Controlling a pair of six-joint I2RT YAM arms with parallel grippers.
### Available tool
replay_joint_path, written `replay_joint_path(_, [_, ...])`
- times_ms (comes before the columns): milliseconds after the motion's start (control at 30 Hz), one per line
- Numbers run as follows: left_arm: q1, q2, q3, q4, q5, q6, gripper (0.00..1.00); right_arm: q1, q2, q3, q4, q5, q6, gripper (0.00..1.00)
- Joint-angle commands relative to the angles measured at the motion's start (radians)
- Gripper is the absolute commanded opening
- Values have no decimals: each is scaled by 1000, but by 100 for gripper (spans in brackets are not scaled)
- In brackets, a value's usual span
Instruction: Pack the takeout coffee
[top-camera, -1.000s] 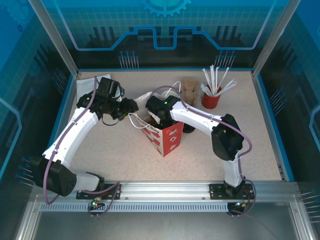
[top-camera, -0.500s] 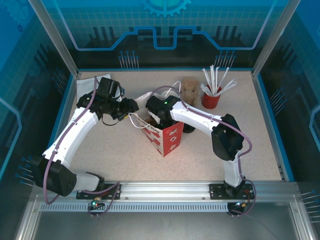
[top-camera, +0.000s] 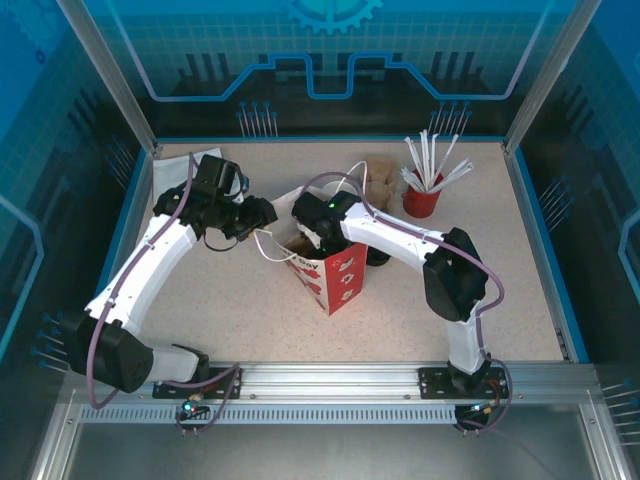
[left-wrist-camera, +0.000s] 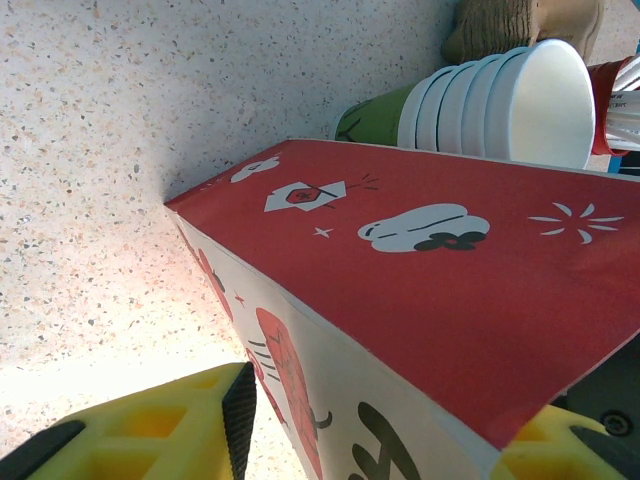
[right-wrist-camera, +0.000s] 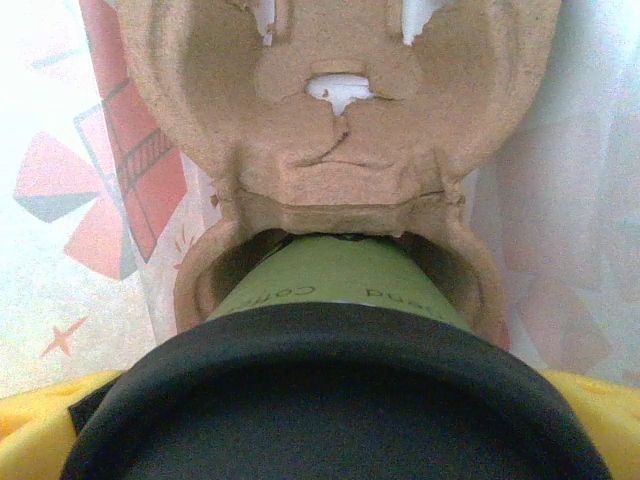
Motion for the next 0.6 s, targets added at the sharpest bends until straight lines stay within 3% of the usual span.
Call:
replay_joint_path(0, [-4, -12, -3, -15, 13, -4, 43, -13, -24, 33, -44, -5, 10, 100])
replay_joint_path(567, [-12, -27, -1, -20, 11, -5, 40, -16, -5, 243, -156, 21, 38, 100])
